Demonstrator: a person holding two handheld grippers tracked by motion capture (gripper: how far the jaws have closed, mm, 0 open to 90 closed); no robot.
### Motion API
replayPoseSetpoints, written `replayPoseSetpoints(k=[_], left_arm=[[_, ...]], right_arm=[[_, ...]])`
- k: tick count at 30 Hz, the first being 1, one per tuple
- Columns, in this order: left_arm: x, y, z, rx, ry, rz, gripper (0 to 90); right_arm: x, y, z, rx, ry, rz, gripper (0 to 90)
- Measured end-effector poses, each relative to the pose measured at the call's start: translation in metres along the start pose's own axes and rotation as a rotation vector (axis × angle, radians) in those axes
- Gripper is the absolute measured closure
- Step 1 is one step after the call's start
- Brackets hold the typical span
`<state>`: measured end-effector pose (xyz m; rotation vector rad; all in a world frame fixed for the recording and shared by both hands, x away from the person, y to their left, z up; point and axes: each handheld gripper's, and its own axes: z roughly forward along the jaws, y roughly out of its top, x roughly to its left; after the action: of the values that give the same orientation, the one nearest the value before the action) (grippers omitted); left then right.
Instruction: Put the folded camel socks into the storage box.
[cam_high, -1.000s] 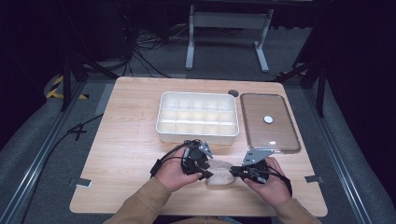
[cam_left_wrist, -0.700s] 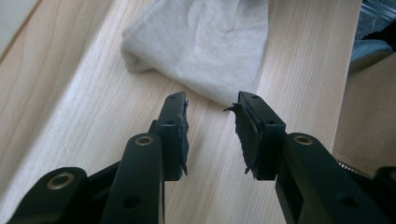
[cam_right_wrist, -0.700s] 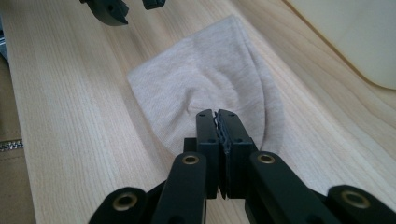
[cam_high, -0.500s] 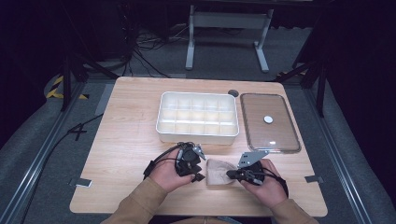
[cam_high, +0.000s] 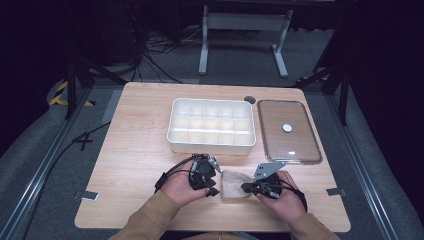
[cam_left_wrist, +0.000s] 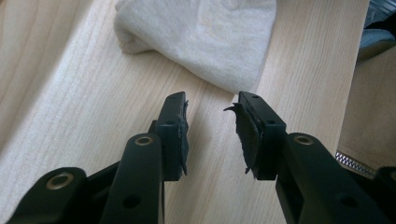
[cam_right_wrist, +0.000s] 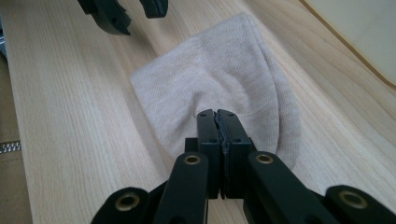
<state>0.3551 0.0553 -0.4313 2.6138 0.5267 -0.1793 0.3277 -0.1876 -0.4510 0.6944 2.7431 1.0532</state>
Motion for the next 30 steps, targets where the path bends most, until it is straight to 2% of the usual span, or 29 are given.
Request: replayPoseSetpoints(k=[10,15,16,17,20,24,26,30], left_arm=[[0.007,0.000,0.009,0.033,0.007,-0.020,66.4],[0.008,0.001,0.013,0.034,0.014,-0.022,66.6],[0.008,0.001,0.014,0.036,0.010,-0.022,66.7],[0.008,0.001,0.015,0.038,0.015,-0.021,67.0],[0.010,0.002,0.016,0.040,0.018,-0.021,67.1],[0.011,0.002,0.018,0.043,0.017,-0.022,67.0],[0.011,0.003,0.018,0.041,0.018,-0.023,66.6],[0.011,0.003,0.019,0.035,0.016,-0.012,65.6]], right_arm=[[-0.001,0.002,0.010,0.001,0.016,0.007,89.1],[-0.002,0.002,0.011,0.008,0.024,0.008,89.1],[-0.001,0.002,0.010,0.003,0.019,-0.003,89.2],[0.000,0.005,0.005,-0.029,0.005,-0.008,89.1],[-0.001,0.009,0.002,-0.037,-0.009,-0.016,89.1],[-0.006,0.007,0.009,0.004,-0.025,-0.009,88.1],[-0.008,0.005,0.012,0.004,-0.013,0.000,87.5],[-0.007,0.004,0.014,0.006,0.006,-0.018,88.8]])
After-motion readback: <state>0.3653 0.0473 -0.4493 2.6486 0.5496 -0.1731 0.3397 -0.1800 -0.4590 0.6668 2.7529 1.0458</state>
